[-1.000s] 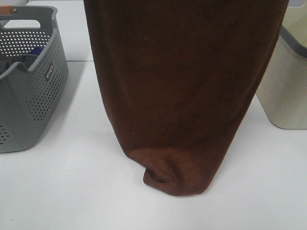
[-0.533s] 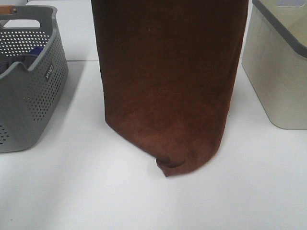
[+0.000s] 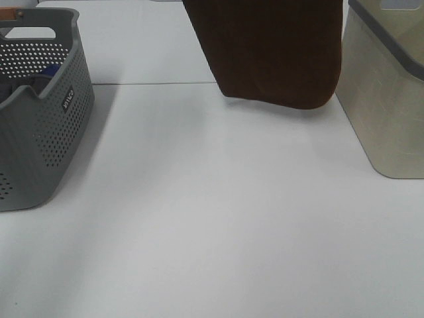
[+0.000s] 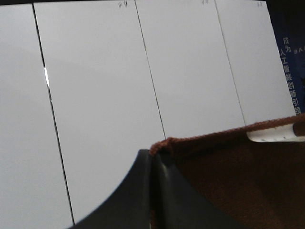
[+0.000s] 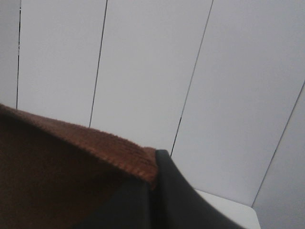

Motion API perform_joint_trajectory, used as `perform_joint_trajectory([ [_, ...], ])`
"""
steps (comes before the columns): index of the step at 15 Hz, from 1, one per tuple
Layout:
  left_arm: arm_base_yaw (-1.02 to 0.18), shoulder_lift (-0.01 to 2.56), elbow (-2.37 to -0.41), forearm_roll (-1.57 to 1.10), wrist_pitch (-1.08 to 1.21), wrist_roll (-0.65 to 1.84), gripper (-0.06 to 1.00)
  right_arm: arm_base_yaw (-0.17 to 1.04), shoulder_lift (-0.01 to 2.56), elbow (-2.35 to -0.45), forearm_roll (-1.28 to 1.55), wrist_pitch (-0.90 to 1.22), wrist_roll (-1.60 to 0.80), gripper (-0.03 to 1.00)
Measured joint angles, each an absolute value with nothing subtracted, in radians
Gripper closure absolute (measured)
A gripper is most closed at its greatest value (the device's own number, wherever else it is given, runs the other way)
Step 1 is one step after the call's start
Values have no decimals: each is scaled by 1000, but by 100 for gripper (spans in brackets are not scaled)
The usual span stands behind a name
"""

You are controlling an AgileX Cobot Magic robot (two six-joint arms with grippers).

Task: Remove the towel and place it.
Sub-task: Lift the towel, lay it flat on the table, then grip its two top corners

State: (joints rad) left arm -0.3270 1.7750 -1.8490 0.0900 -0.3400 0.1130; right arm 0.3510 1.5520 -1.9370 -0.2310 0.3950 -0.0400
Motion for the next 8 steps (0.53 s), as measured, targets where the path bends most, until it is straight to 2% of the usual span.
perform_joint_trajectory([
  [2,-327,1784,-1861,123,-332,113,94,351,1565,-1940,-231,472,-41,97],
  [3,-328,1808,-1863,128,-257,113,94,351,1588,-1941,-232,569,-41,97],
  [8,-391,1843,-1860,127,401,113,94,351,1649,-1941,-197,1002,-38,97],
])
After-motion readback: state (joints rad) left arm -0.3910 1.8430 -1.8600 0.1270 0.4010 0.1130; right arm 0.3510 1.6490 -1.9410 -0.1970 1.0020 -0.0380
